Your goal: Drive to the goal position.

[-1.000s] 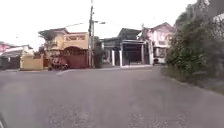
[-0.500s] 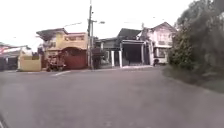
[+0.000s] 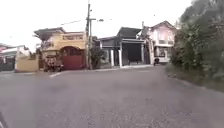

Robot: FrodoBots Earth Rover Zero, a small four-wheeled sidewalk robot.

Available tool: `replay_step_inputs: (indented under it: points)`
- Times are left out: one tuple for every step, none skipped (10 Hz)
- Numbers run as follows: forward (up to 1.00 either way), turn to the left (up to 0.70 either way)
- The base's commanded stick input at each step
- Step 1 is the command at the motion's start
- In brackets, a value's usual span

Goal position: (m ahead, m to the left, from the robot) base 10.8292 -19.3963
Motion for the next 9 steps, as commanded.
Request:
replay_step_inputs:
  points:
    - [0.7, 0.0]
    - [0.7, 0.0]
    - [0.7, 0.0]
    - [0.7, -0.24]
    - [0.7, -0.35]
    - [0.7, -0.35]
    - [0.7, -0.18]
    - [0.7, -0.02]
    - [0.7, 0.0]
